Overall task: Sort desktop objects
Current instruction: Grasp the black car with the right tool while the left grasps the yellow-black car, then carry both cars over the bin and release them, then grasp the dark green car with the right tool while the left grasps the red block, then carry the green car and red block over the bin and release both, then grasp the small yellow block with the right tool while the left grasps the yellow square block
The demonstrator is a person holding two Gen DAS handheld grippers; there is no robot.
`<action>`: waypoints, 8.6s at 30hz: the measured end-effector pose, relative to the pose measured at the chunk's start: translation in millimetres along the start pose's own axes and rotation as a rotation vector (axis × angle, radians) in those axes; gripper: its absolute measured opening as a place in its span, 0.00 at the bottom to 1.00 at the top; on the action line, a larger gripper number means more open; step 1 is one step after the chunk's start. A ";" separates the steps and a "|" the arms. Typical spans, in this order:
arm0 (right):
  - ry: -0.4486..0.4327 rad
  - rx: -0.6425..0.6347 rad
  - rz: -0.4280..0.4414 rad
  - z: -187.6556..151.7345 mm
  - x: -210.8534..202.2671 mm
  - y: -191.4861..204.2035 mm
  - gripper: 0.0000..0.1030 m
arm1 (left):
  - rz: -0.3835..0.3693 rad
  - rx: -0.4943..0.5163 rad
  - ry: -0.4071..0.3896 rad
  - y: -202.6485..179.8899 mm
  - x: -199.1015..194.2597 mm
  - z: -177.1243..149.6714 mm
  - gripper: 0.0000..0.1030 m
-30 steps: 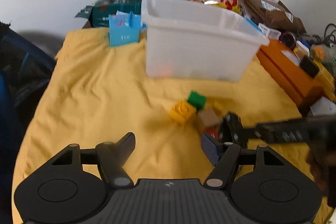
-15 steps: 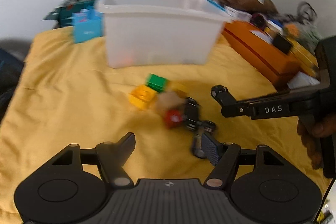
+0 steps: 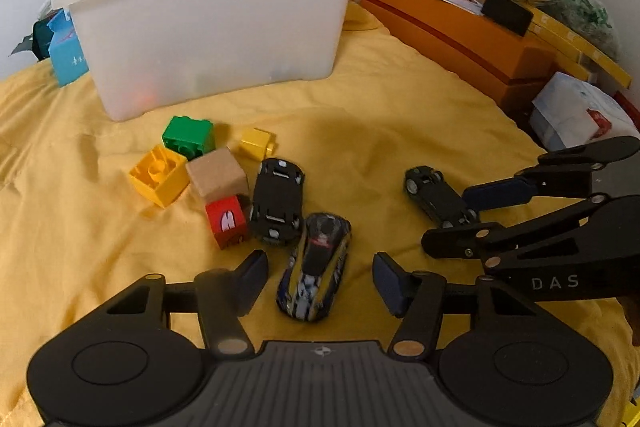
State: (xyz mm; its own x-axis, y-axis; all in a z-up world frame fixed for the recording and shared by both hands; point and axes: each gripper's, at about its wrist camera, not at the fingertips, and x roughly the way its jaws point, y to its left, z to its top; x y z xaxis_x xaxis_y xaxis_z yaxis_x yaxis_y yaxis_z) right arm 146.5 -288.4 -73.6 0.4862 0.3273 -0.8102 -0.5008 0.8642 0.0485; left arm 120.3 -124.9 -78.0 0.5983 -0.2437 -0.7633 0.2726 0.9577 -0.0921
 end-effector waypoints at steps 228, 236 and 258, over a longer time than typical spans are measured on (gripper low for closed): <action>-0.134 0.080 0.056 254.7 -10.1 -40.0 0.53 | 0.177 -0.136 -0.091 127.4 -57.0 246.7 0.72; -0.222 0.017 0.136 203.4 -35.9 -23.9 0.53 | 0.129 -0.126 -0.190 121.2 -78.8 149.6 0.72; -0.062 -0.211 0.133 101.5 44.5 37.3 0.48 | 0.086 0.070 -0.021 88.8 6.6 46.1 0.60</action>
State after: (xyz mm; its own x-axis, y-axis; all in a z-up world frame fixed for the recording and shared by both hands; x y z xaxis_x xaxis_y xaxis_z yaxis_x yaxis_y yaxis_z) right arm 222.2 -202.8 -48.5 0.4458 0.4617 -0.7669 -0.6988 0.7149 0.0241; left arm 183.1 -48.5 -61.8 0.6373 -0.1654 -0.7526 0.2712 0.9624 0.0182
